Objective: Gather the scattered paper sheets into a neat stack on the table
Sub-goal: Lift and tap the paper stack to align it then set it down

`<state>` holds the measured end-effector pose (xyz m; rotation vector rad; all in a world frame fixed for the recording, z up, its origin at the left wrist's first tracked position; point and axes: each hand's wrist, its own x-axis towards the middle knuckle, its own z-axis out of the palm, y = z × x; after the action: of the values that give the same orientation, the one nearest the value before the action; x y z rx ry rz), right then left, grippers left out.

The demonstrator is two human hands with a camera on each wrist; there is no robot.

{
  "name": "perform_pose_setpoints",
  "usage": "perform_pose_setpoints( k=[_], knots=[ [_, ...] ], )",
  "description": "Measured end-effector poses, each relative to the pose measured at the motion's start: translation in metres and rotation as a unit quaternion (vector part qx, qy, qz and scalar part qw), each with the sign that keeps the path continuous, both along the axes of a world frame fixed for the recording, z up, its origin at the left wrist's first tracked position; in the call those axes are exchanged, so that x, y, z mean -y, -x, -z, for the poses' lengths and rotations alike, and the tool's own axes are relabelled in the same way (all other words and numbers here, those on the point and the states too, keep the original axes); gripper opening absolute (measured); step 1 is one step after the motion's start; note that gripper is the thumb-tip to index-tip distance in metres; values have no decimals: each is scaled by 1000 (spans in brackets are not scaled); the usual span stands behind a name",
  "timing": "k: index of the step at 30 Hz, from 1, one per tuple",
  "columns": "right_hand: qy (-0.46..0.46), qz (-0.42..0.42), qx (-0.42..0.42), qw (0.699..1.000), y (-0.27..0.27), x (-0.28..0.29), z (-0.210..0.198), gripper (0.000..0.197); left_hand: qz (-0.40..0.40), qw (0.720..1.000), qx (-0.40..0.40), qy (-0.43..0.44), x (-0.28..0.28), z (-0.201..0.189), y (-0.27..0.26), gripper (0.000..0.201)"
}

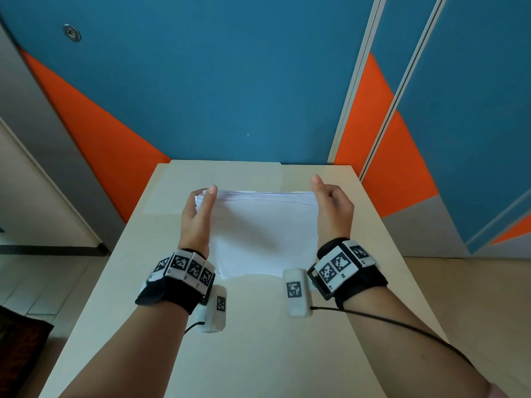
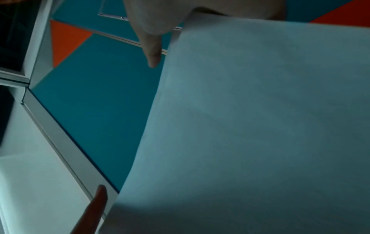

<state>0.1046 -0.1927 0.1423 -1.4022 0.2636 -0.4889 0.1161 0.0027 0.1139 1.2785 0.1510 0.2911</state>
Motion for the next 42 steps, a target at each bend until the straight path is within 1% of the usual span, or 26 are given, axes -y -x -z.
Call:
perform_pose_setpoints(
  k=[2,4,6,7,8,11,13,14,15,16,17,18,19,20,21,22,24,26,28,31,32,35,37,38,40,42],
  knots=[
    [12,25,0,1000,-2,0,2,22,-34,999,-10,-1,2,-3,-3,22],
    [10,50,1,999,-3,2,4,17,-55,998,-18,-5,2,-5,-8,18],
    [4,65,-3,998,-3,6,5,19,-53,998,-20,-10,1,-7,-12,11],
    [4,64,-3,998,-2,7,5,20,-42,999,-17,-11,1,-9,-13,11],
    [3,55,-2,998,-2,7,5,19,-29,999,-11,-14,2,-11,-12,13],
    [-5,2,1,1000,1,8,3,6,-10,999,-1,-46,5,-12,-9,24],
    [11,-48,6,999,7,11,2,14,5,998,-7,-58,4,-8,-9,25],
    [21,-73,6,997,9,15,4,23,25,998,-8,-56,2,-6,-9,28],
    [16,-99,3,995,12,18,8,34,53,997,-10,-56,-2,-1,-9,35],
    [3,-122,-9,992,14,23,14,45,85,995,-12,-58,-6,5,-9,48],
    [-10,-145,-30,989,16,26,20,51,116,991,-23,-61,-10,12,-9,62],
    [-6,-165,-64,984,18,28,25,50,144,987,-38,-61,-13,19,-8,71],
    [23,-178,-100,979,18,28,31,41,163,983,-55,-63,-14,24,-7,73],
    [51,-182,-127,974,18,28,36,31,170,980,-71,-69,-15,28,-6,68],
    [59,-183,-138,972,17,29,39,26,165,980,-84,-73,-15,30,-6,60],
    [56,-179,-138,972,15,29,40,26,154,981,-90,-76,-15,30,-6,52],
    [51,-172,-111,977,8,29,38,26,144,984,-76,-70,-14,24,-9,35],
    [53,-170,-93,980,3,31,35,27,151,985,-60,-59,-14,17,-10,25],
    [51,-177,-104,977,1,36,40,30,169,982,-61,-58,-15,20,-11,31],
    [57,-208,-163,963,3,37,58,36,185,976,-100,-59,-14,40,-9,61],
    [55,-210,-179,960,3,37,64,37,184,974,-116,-60,-13,47,-9,67],
    [50,-204,-217,953,-2,37,76,34,182,971,-146,-54,-13,61,-11,68],
    [46,-209,-232,949,-4,39,82,33,193,967,-159,-50,-14,68,-14,72],
    [47,-214,-236,947,-3,38,83,33,195,965,-168,-49,-14,70,-14,71],
    [41,-208,-241,947,-2,36,88,32,183,965,-182,-51,-11,75,-14,61],
    [29,-181,-246,952,-4,31,92,32,166,967,-181,-61,-6,76,-14,48]
  ],
)
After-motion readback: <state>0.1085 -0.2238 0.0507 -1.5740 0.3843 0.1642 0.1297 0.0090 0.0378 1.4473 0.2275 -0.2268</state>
